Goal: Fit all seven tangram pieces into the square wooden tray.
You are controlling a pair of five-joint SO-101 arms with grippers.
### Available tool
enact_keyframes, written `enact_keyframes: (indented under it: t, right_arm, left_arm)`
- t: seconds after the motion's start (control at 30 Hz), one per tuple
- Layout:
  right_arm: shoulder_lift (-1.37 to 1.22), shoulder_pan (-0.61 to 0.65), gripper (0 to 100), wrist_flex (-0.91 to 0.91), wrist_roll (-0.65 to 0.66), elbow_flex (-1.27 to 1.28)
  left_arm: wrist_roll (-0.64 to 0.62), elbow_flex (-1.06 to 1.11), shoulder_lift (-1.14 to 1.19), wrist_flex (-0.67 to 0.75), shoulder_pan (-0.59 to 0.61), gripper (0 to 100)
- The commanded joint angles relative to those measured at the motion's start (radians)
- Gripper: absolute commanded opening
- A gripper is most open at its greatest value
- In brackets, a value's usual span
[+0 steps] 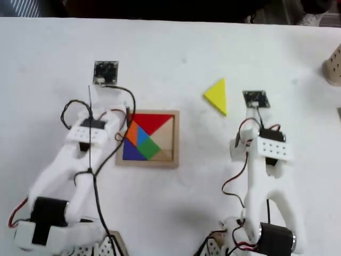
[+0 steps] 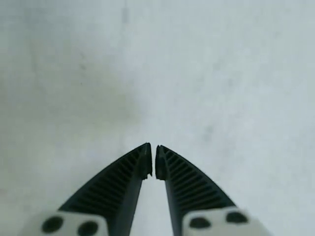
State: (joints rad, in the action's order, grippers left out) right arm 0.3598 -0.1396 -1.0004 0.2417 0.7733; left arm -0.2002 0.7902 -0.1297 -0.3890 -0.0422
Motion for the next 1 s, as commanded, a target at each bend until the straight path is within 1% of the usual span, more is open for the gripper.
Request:
enact_keyframes:
  t: [0.0,0.17,0.27,0.3,0.37,0.47,0.57,0.67,0.8,0.97]
  right_arm:
    - [-0.028,0.022,2.2,-0.015,-0.084,-0.147]
    - [-0.248,0.119,2.2,0.021,-0.147,-0.351]
    - [-0.418,0.176,2.3,0.077,-0.155,-0.491]
    - [-0.475,0.193,3.6,0.084,-0.157,-0.546]
    - [-0.587,0.219,9.7,0.084,-0.158,-0.663]
    - [-0.731,0.246,20.7,0.028,-0.158,-0.853]
    - [-0.857,0.271,27.9,-0.051,-0.16,-1.057]
    - [-0.97,0.285,29.2,-0.127,-0.16,-1.252]
    - [-1.135,0.277,29.3,-0.189,-0.218,-1.494]
    - [-1.354,0.268,29.3,-0.269,-0.222,-1.769]
  left_arm:
    - [-0.011,-0.094,0.045,0.029,0.03,2]
    - [-0.008,-0.114,0.073,0.031,0.036,2]
    - [-0.005,-0.114,0.074,0.031,0.036,2]
    - [-0.005,-0.114,0.074,0.031,0.036,2]
    - [-0.003,-0.114,0.074,0.031,0.036,2]
    - [-0.003,-0.114,0.076,0.032,0.036,2]
    - [-0.003,-0.114,0.077,0.049,0.036,2]
    - [-0.003,-0.104,0.077,0.083,0.036,2]
    - [-0.003,-0.104,0.077,0.084,0.036,2]
    - [-0.003,-0.104,0.077,0.084,0.036,2]
